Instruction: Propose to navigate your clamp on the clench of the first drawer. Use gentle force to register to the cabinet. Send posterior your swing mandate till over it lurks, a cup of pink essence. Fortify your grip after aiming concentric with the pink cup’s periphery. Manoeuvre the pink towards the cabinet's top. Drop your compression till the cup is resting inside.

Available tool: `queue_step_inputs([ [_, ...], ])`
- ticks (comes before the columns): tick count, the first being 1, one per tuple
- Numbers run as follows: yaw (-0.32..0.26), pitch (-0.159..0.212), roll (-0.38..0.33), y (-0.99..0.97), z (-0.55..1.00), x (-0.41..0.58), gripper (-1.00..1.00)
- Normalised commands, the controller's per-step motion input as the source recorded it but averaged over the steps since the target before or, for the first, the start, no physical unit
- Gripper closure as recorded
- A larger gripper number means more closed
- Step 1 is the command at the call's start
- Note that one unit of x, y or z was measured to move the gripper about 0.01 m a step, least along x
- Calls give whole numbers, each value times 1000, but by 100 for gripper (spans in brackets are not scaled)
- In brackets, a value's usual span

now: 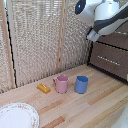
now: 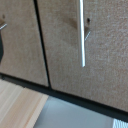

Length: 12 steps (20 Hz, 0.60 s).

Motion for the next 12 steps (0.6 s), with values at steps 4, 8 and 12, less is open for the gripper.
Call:
queue_step_inputs([
  [4,139,4,-258,-450,-212,-1,-100],
  [8,174,44,-166,-486,-281,0,-100],
  [12,161,80,-66,-612,-199,-24,-100],
])
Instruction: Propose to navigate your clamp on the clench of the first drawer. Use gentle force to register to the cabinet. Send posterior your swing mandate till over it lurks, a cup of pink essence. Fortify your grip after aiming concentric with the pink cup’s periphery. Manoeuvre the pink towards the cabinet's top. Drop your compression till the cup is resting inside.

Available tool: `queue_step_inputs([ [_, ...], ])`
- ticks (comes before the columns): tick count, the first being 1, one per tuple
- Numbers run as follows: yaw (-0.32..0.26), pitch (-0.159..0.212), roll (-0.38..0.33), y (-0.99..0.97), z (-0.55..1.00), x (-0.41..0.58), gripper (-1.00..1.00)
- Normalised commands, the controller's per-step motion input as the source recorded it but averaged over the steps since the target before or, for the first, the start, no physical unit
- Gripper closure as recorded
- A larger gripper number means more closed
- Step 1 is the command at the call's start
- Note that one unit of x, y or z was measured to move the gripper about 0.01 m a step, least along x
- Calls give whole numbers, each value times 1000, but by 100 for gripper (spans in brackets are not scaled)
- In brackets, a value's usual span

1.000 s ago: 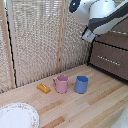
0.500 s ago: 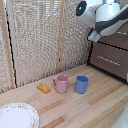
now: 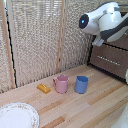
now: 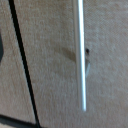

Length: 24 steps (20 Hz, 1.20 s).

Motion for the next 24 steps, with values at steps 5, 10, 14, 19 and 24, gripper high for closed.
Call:
queue_step_inputs([
  [5,104,20,-116,-651,53,-194,-100],
  [10,42,7,-141,-654,370,-202,-100],
  [14,53,37,-77,-506,137,-67,-100],
  [19,-18,13,42,-167,-2,95,100],
  [24,-55,4,0,-23,7,258,100],
])
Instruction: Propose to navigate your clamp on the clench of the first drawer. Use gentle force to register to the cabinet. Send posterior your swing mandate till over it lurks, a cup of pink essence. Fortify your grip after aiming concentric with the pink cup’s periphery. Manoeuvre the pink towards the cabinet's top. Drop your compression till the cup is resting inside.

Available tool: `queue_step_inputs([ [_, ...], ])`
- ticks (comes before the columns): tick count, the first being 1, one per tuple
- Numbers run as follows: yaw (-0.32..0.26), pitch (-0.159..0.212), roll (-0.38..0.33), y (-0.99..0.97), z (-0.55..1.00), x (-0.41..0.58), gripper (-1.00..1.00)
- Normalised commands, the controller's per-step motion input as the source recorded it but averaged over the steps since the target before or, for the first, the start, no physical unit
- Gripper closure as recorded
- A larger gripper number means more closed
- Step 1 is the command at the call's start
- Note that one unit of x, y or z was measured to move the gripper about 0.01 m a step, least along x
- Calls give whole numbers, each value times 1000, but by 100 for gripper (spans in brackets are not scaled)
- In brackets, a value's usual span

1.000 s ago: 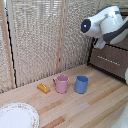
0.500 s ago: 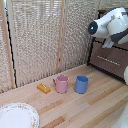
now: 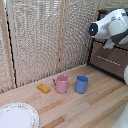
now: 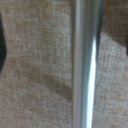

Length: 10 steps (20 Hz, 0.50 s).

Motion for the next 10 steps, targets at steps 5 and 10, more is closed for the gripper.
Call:
queue_step_inputs([
  [5,52,75,25,-3,72,289,100],
  [10,2,109,94,165,136,321,100],
])
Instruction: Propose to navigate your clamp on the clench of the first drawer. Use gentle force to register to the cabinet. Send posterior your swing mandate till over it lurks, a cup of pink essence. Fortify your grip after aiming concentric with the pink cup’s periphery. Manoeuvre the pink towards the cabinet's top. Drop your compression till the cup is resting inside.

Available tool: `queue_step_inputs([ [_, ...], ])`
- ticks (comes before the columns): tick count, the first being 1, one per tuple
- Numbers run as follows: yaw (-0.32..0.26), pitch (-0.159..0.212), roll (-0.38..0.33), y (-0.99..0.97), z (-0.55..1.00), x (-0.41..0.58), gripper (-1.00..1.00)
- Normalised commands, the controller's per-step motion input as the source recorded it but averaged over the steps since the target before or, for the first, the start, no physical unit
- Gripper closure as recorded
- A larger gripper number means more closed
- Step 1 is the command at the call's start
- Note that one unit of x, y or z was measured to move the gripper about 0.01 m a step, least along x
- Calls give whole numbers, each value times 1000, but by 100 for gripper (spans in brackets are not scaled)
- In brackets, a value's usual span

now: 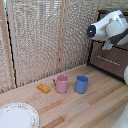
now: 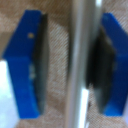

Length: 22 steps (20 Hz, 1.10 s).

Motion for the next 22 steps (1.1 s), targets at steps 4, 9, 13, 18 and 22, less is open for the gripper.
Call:
queue_step_inputs([
  [4,-42,74,96,709,241,319,100],
  [9,-38,113,105,817,151,380,100],
  [13,-17,142,76,862,26,381,100],
  [18,0,140,31,921,0,332,100],
  [22,61,98,-13,601,2,374,100],
])
